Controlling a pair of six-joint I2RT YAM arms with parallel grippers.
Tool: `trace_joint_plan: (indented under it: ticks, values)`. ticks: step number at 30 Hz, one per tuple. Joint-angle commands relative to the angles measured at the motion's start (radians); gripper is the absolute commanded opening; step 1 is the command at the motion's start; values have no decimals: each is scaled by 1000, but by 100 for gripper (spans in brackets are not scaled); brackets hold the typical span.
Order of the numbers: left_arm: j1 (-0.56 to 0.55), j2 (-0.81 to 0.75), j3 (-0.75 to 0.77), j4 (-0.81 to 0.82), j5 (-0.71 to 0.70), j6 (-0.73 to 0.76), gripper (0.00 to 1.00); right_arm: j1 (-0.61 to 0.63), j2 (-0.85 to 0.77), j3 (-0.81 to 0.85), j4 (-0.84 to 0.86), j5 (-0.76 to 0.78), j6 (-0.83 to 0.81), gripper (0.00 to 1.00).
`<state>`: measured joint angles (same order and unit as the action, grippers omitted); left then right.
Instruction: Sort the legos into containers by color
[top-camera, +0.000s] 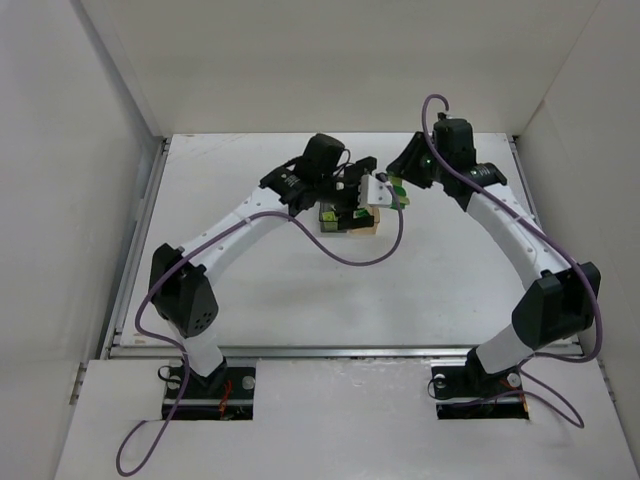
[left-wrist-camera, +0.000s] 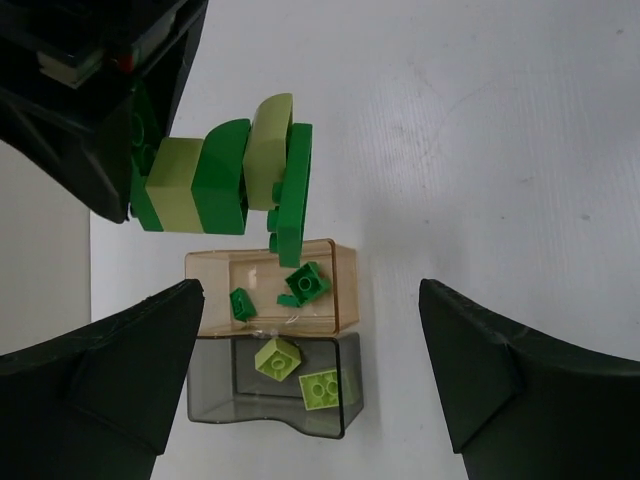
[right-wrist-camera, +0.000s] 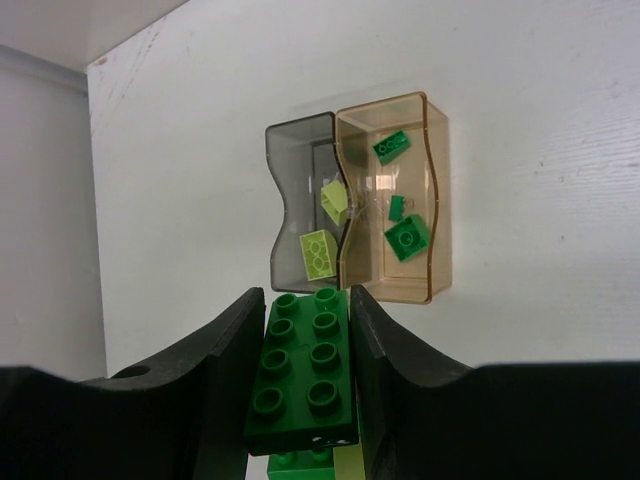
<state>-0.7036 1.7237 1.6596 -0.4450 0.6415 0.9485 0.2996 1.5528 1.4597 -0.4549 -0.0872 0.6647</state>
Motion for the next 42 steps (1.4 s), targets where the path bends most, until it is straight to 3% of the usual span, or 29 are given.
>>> trace_joint_plan:
  ticks: [1, 7, 14, 18, 19, 25, 33, 42]
  values:
    - [-26, -23, -61, 141, -27, -1, 86, 21, -20, 27, 99, -11, 35, 0]
    - [-48, -12, -107, 250, -132, -36, 59, 49, -20, 18, 99, -11, 44, 0]
    - [-48, -12, -144, 319, -200, -86, 33, 58, -30, -16, 128, -42, 53, 0]
    - [-48, -12, -155, 319, -220, -97, 12, 58, -30, -35, 148, -51, 82, 0]
    - [-48, -12, -155, 319, -229, -106, 1, 58, -30, -35, 148, -51, 82, 0]
    - [-48, -24, -175, 263, -210, -106, 0, 58, 10, -35, 148, -13, 92, 0]
    - [-48, -44, -193, 127, -101, -30, 0, 58, 50, -25, 105, 147, 92, 0]
    - [-48, -53, -202, 65, -69, 36, 0, 27, 69, -25, 76, 196, 81, 0]
